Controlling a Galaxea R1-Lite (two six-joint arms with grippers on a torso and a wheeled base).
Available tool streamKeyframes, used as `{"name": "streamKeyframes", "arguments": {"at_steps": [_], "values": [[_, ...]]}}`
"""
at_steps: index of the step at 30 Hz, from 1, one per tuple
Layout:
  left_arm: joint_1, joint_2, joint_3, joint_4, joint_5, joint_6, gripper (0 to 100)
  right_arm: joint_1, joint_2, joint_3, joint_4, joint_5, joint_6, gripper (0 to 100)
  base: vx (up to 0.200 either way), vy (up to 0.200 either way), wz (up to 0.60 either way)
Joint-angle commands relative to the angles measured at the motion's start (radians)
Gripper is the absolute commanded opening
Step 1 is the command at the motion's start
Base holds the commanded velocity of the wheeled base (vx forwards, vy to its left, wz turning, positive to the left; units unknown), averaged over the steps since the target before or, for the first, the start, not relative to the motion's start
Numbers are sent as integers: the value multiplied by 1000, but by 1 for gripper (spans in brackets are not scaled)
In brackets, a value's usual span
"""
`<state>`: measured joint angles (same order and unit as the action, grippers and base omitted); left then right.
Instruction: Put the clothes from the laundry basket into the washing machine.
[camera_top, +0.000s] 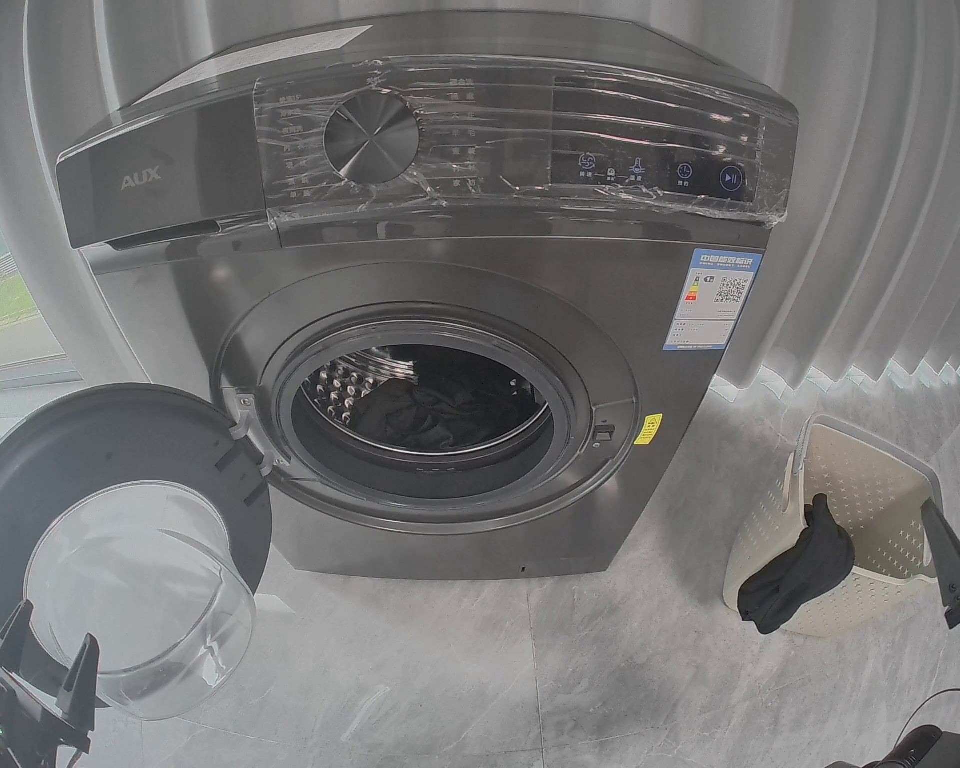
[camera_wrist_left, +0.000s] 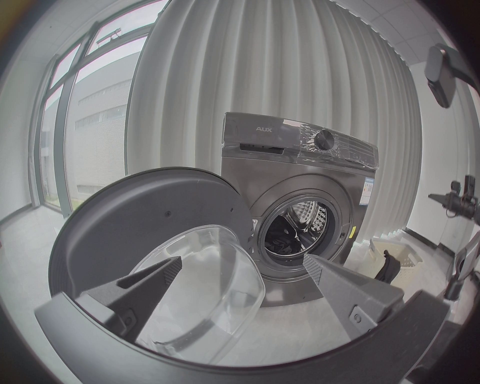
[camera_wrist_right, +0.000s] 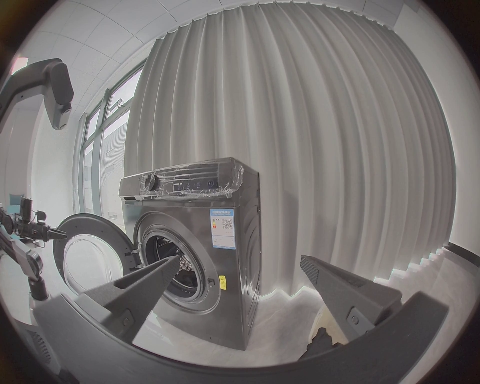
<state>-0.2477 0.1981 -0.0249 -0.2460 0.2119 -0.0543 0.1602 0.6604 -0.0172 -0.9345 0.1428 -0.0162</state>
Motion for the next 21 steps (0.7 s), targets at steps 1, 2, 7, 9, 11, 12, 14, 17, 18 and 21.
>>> {"name": "streamKeyframes", "arguments": {"at_steps": [1,2,7,9,11,12,14,17,18,21], "values": [[21,-51,25,10,0,21,100,-39,-90,17,19,1,-1,100,0,0,0],[21,-51,25,10,0,21,100,-39,-90,17,19,1,-1,100,0,0,0],[30,-103,25,77,-2,22,100,-44,-191,17,135,3,-4,100,-120,0,0],[31,-105,25,88,-3,13,100,-48,-240,17,186,3,-5,100,-200,0,0],[30,-103,25,88,-3,11,100,-61,-280,17,224,4,-5,100,-100,0,0],[31,-105,25,88,-3,11,100,-64,-297,17,240,4,-5,100,0,0,0],[31,-105,25,93,-3,13,100,-77,-335,17,275,4,-5,100,0,0,0],[31,-105,25,108,-3,14,100,-84,-383,17,325,11,-5,100,0,0,0],[31,-105,25,119,-2,16,100,-84,-401,17,344,12,-5,100,0,0,0],[31,-105,25,140,0,14,100,-84,-433,17,382,12,-4,100,-133,0,0]]}}
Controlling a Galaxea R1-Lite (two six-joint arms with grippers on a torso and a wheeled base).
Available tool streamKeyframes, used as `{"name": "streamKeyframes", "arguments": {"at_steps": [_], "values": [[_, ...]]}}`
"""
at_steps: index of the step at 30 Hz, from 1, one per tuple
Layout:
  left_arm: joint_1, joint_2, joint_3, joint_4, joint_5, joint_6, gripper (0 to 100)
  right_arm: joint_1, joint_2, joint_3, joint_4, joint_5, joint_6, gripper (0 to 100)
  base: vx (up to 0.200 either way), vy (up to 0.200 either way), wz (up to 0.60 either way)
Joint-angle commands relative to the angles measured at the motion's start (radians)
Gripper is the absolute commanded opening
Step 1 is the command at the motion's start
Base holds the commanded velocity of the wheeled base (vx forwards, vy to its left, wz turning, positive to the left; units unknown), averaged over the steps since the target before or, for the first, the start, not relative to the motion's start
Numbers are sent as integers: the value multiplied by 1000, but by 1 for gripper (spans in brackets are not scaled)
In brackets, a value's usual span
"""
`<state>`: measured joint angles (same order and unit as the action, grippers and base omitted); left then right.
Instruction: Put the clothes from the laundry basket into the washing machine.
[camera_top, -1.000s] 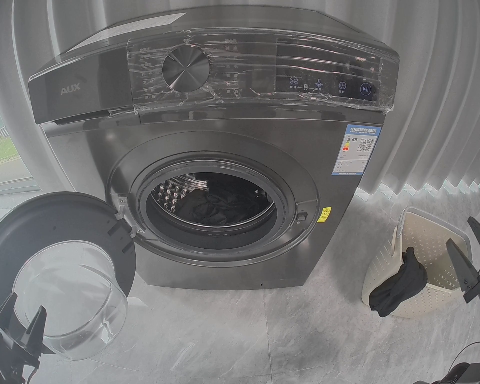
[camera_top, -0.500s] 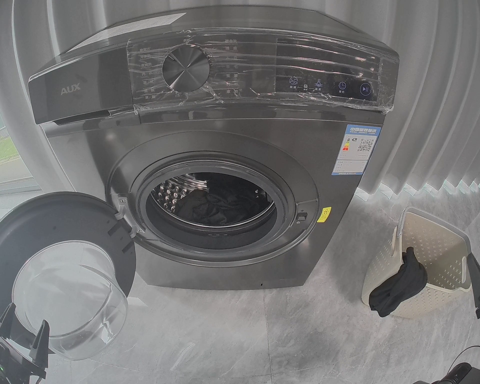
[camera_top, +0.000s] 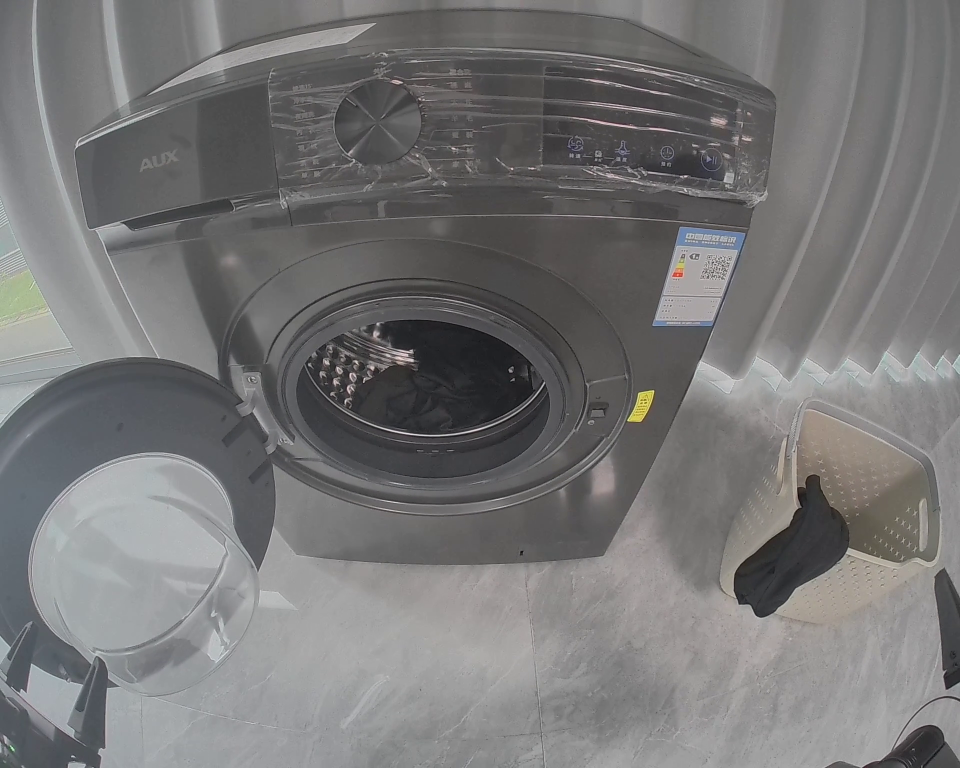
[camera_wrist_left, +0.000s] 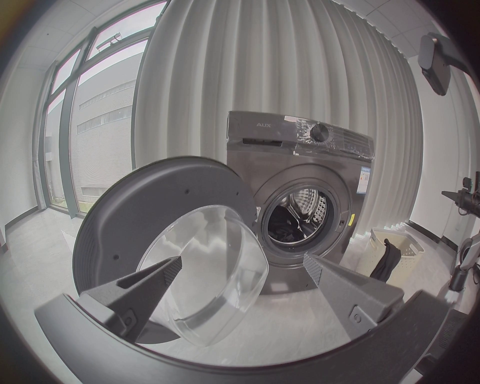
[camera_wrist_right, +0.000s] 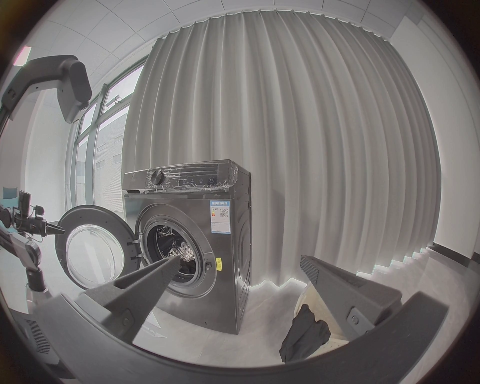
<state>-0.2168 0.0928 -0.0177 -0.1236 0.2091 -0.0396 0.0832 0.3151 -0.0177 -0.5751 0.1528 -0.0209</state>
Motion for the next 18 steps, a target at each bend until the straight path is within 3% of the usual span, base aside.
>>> {"name": "streamKeyframes", "arguments": {"at_steps": [1,5,10,13,16,18], "values": [[1,1,18,35,3,-2,100,-6,-114,18,55,2,1,100,-200,0,0],[1,1,18,48,3,-29,100,-8,-232,18,224,2,7,100,0,0,0],[1,1,18,48,1,-28,100,-10,-226,18,267,-9,9,100,0,0,0],[13,2,18,48,13,-26,100,-33,-235,18,382,-59,-1,100,0,0,0],[39,2,18,50,10,-26,100,-86,-314,15,551,-76,-34,100,-200,0,0],[39,2,18,50,13,-28,100,-86,-295,16,526,-94,-34,100,0,0,0]]}}
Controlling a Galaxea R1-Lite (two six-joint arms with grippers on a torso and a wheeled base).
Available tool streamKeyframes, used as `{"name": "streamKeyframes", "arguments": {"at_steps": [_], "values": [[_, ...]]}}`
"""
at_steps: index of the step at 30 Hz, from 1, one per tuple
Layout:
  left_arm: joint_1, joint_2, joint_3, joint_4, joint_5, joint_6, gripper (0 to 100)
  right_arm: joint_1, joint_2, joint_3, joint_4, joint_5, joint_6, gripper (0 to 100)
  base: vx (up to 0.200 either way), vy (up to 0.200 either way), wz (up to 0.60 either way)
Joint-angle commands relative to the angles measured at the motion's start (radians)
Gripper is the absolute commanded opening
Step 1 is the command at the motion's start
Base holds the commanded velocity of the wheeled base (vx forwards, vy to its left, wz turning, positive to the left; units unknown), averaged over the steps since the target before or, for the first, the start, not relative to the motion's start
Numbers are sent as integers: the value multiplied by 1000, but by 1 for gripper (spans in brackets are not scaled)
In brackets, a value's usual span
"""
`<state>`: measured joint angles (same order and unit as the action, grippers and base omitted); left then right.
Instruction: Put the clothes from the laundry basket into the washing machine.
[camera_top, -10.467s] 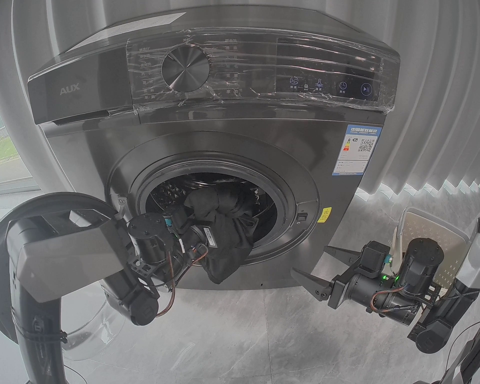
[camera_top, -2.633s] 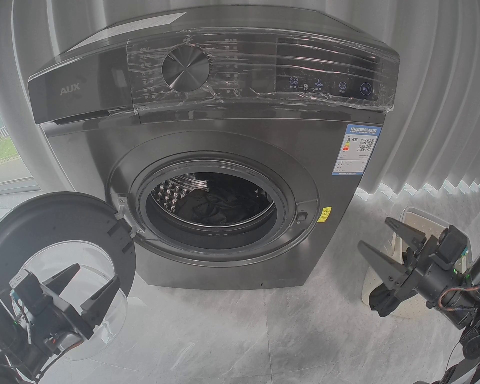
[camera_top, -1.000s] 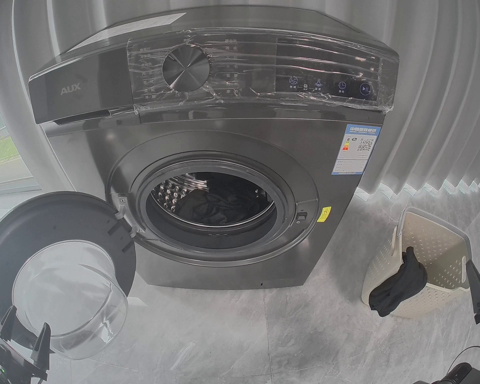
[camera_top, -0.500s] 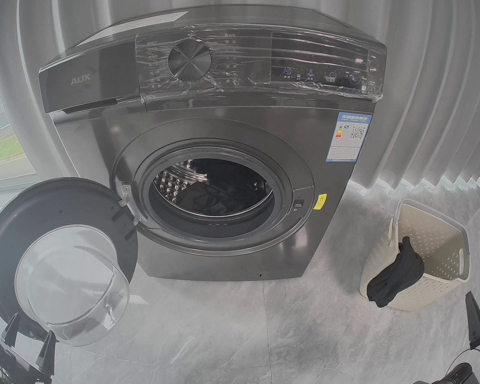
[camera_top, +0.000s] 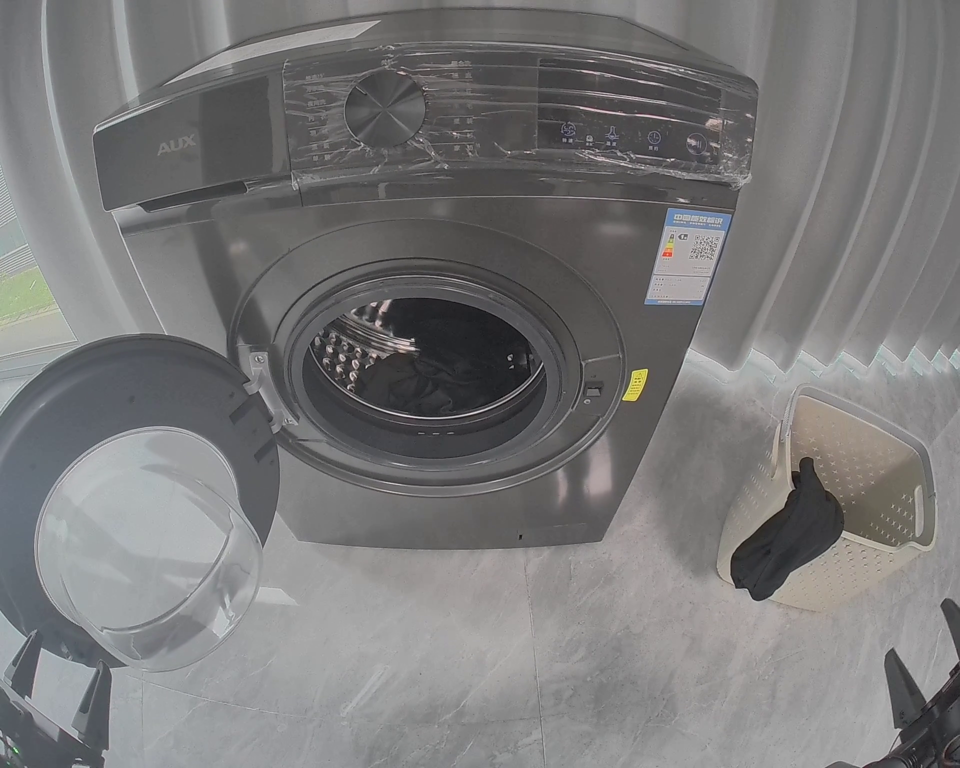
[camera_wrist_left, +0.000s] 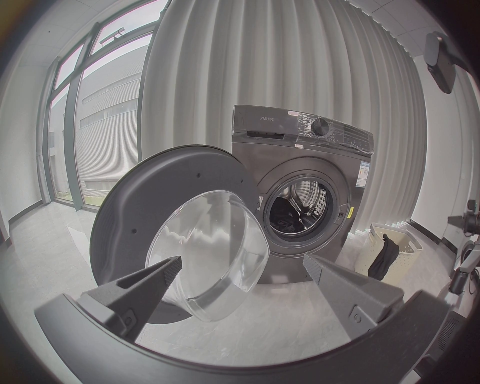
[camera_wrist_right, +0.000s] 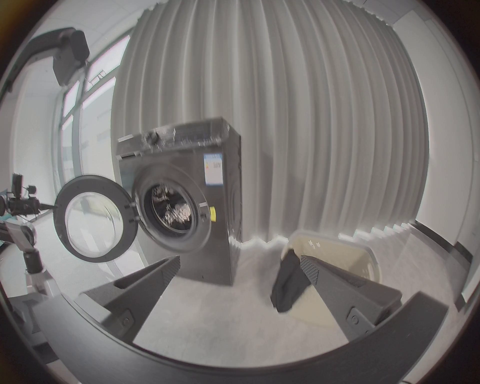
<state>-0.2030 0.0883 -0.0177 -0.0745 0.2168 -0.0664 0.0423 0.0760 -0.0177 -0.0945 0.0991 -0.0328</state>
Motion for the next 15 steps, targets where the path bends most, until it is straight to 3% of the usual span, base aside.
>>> {"name": "streamKeyframes", "arguments": {"at_steps": [1,3,6,8,10,12,13,15], "values": [[25,7,18,2,9,-3,100,-44,-54,18,50,-56,-22,100,0,0,0],[31,7,18,1,24,-3,100,-44,-54,18,84,-79,-12,100,0,0,0],[54,7,18,1,78,-4,100,-44,-54,18,88,-76,-1,100,0,0,0],[66,7,18,1,88,-3,100,-44,-54,18,88,-78,-1,100,0,0,0],[66,7,18,1,85,-7,100,-44,-54,18,88,-78,-1,100,0,0,0],[66,7,18,1,70,-35,100,-44,-54,18,88,-76,4,100,-200,0,0],[66,7,18,1,70,-35,100,-44,-54,18,88,-76,4,100,-200,0,0],[66,7,18,1,7,-38,100,-42,-54,18,88,-81,22,100,-200,0,0]]}}
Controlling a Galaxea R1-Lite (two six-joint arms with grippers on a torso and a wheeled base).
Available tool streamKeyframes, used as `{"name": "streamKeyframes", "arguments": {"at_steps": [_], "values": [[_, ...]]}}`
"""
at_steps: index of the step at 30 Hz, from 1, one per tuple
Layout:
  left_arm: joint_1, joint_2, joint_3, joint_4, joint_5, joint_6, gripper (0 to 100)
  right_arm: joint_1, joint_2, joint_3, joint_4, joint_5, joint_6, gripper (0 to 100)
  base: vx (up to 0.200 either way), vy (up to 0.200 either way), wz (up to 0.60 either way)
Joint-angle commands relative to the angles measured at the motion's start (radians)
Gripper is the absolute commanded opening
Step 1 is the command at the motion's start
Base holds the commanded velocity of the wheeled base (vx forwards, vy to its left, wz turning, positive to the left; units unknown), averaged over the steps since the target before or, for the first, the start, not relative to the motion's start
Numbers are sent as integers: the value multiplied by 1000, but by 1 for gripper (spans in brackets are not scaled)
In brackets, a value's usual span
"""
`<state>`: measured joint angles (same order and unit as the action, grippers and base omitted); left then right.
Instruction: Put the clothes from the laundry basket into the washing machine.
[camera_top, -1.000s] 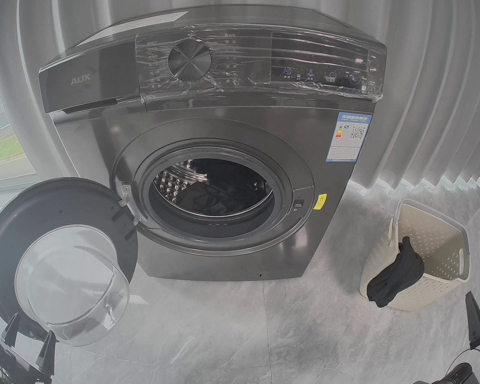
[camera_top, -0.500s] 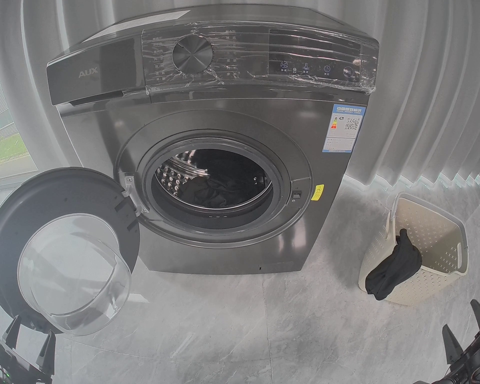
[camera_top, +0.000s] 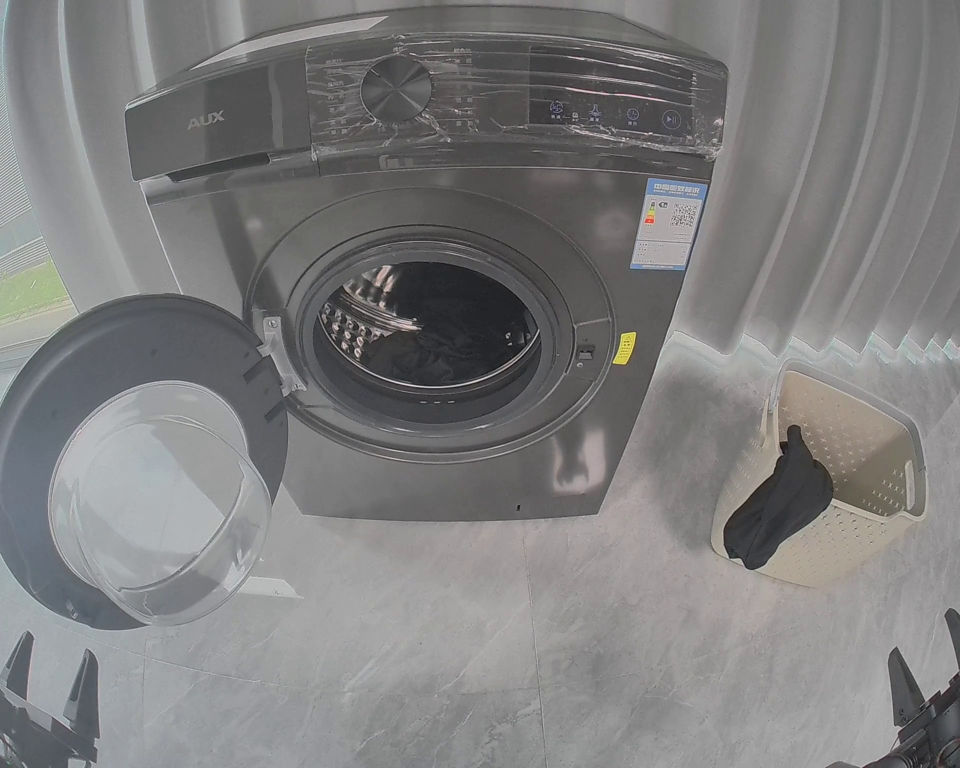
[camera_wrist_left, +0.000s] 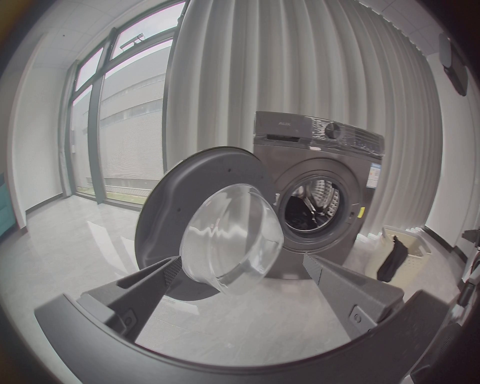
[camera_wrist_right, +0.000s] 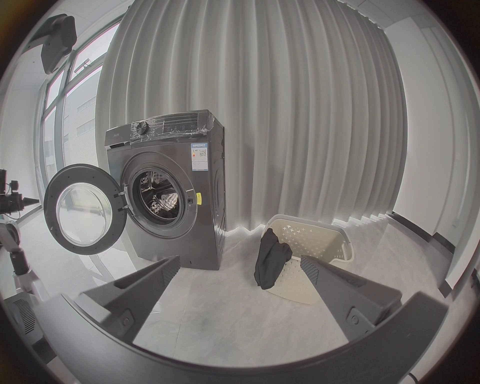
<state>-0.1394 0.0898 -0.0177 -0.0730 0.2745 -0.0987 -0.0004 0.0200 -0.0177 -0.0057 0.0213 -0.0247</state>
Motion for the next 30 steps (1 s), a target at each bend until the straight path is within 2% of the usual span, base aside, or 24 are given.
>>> {"name": "streamKeyframes", "arguments": {"at_steps": [1,3,7,10,14,16,18,20,22,23,26,30], "values": [[3,5,18,-1,-67,-1,100,0,1,18,1,-3,12,100,-200,0,0],[4,5,18,-1,-80,11,100,0,1,18,0,-3,12,100,0,0,0],[47,4,18,1,-66,16,100,0,1,18,1,-3,14,100,0,0,0],[47,4,18,-1,-70,30,100,0,1,18,0,-3,14,100,0,0,0],[47,4,18,-1,-80,60,100,0,1,18,1,-3,12,100,0,0,0],[47,4,18,1,-86,48,100,0,1,18,1,-3,12,100,0,0,0],[86,-7,18,1,-97,50,100,0,1,18,1,-3,12,100,0,0,0],[159,-55,18,1,-104,56,100,0,1,18,1,-3,12,100,0,0,0],[150,-79,18,1,-110,70,100,0,1,18,0,-3,14,100,0,0,0],[141,-85,16,2,-126,59,100,0,1,18,0,-3,14,100,0,0,0],[139,-85,16,7,-204,56,100,0,1,18,1,-3,14,100,0,0,0],[139,-87,15,10,-221,51,100,0,1,18,1,-4,17,100,0,0,0]]}}
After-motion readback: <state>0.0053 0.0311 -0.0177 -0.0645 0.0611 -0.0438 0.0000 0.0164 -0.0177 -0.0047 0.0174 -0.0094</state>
